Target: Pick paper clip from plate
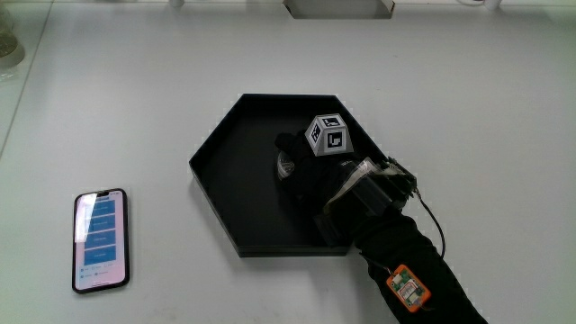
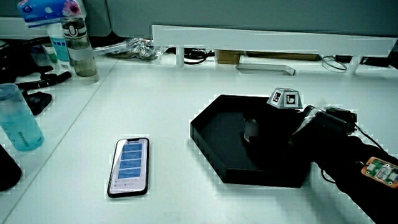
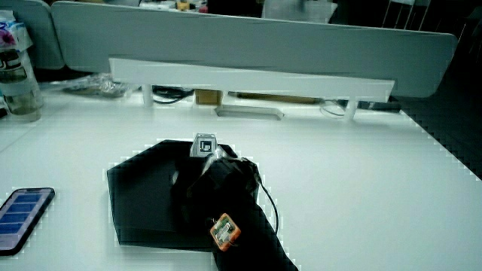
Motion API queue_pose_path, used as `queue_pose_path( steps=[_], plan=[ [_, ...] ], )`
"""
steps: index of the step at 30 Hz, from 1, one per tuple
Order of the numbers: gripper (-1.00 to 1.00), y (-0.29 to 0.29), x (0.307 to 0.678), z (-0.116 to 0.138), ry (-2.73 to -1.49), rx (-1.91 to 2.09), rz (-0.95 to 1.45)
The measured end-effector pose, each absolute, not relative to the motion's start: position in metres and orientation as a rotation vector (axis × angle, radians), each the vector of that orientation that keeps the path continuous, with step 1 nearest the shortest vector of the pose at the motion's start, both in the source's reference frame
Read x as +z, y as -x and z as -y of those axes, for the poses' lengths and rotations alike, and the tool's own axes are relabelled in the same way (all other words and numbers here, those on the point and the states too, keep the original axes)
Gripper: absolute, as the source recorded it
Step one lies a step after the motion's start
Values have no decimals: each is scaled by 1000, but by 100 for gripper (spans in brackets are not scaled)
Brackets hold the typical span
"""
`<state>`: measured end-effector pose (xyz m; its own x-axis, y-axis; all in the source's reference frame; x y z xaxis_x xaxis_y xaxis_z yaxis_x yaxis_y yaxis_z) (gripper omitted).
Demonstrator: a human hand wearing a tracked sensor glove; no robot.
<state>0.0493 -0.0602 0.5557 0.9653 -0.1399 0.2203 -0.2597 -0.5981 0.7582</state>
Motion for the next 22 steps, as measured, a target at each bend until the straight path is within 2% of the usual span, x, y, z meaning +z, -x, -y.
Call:
queue_pose_path(
  steps=[12, 18, 22],
  plan=[
    [100, -45, 550, 59, -2223, 183, 319],
    [100, -49, 532, 68, -2274, 208, 335],
    [100, -62, 530, 73, -2245, 224, 334]
  ],
)
